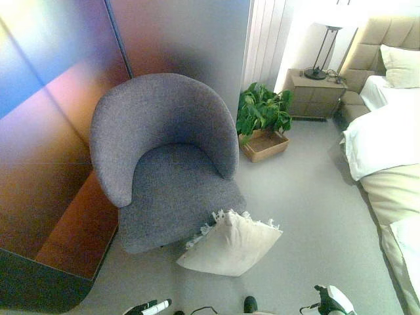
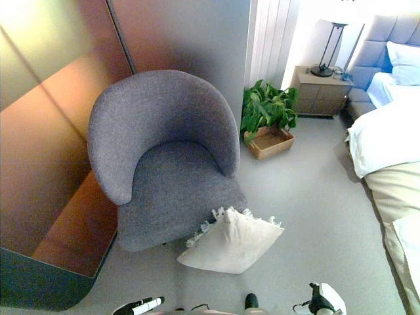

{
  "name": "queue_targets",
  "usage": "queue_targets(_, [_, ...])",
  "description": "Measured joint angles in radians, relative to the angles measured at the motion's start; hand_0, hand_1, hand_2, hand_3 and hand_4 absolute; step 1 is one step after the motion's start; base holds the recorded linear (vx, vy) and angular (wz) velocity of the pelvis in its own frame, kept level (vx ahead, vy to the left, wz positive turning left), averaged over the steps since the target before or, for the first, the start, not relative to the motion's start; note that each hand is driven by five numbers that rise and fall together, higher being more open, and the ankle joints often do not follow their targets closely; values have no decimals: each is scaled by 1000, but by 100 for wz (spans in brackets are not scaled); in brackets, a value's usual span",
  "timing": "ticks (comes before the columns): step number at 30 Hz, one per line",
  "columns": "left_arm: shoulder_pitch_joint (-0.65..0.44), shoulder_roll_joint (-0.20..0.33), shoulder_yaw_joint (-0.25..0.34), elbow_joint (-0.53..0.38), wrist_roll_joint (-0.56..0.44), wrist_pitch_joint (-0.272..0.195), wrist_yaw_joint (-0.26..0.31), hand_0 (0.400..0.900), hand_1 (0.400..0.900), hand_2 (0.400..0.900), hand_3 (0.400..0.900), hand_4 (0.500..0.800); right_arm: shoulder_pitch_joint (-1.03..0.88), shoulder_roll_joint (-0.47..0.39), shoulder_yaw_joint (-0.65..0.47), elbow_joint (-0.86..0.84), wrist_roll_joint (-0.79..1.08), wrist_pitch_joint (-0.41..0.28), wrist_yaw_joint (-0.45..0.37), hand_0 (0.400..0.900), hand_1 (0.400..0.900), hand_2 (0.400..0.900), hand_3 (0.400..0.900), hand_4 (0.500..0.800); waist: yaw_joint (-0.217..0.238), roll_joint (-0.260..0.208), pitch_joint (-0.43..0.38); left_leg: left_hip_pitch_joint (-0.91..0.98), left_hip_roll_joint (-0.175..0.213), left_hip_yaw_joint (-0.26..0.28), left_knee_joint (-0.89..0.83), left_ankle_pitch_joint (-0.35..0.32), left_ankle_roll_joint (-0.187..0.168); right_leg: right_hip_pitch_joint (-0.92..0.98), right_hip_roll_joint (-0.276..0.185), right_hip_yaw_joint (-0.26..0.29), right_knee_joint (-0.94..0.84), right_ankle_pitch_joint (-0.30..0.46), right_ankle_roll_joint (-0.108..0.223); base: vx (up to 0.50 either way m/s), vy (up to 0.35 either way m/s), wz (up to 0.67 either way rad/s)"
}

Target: Pick up the pillow and put it on the sofa.

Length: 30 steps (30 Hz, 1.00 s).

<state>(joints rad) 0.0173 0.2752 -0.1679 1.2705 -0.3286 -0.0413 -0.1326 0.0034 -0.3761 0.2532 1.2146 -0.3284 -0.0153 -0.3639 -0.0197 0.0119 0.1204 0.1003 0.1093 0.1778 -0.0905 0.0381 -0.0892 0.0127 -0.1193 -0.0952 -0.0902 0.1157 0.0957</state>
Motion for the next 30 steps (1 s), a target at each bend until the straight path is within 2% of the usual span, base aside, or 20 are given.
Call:
queue_targets(2, [-19, 22, -31, -32, -1, -2, -4, 900, 900, 900, 900, 800, -59, -54, 18, -1, 2, -5, 0, 900, 900, 900, 900, 800, 7, 14, 25, -61, -1, -10, 2, 13, -1, -55, -5, -22, 1, 9, -1, -184, -55, 13])
queue_targets(6, [-68, 43, -68, -84, -14, -16, -19, 900, 900, 900, 900, 800, -186, -167, 22, -41, 19, -14, -2, 900, 900, 900, 900, 800, 23, 51, 121, -163, -8, -25, 17, 52, 0, -150, -10, -30, 5, 48, -10, -166, -30, 16])
queue_targets(11, [-134, 59, -78, -133, -84, -60, -34, 900, 900, 900, 900, 800, -397, -294, 46, -63, 53, -19, -2, 900, 900, 900, 900, 800, 30, 104, 280, -287, -12, -65, 24, 92, 2, -249, -13, -62, 7, 77, -20, -124, 3, 13])
queue_targets(15, [-134, 70, -78, -190, -120, -62, -35, 900, 900, 900, 900, 800, -503, -368, 46, -86, 88, -32, -1, 900, 900, 900, 900, 800, 63, 144, 344, -363, -15, -88, 27, 110, 3, -321, -18, -83, 29, 79, -22, -89, 26, 14])
queue_targets(20, [-132, 84, -85, -251, -155, -75, -34, 900, 900, 900, 900, 800, -598, -422, 56, -120, 90, -34, 6, 900, 900, 900, 900, 800, 106, 160, 369, -428, -34, -86, 41, 114, 13, -414, -44, -107, 88, 69, -24, -83, 64, 8])
queue_targets(25, [-132, 88, -92, -306, -199, -104, -40, 900, 900, 900, 900, 800, -672, -459, 57, -144, 91, -32, 44, 900, 900, 900, 900, 800, 109, 166, 373, -494, -66, -93, 72, 120, 33, -514, -90, -101, 208, 20, -5, -28, 85, 3])
queue_targets(30, [-127, 92, -115, -308, -237, -112, -56, 900, 900, 900, 900, 800, -741, -485, 79, -149, 89, -32, 71, 900, 900, 900, 900, 800, 114, 171, 375, -552, -86, -89, 109, 119, 43, -597, -117, -79, 288, -2, -2, -15, 87, -2])
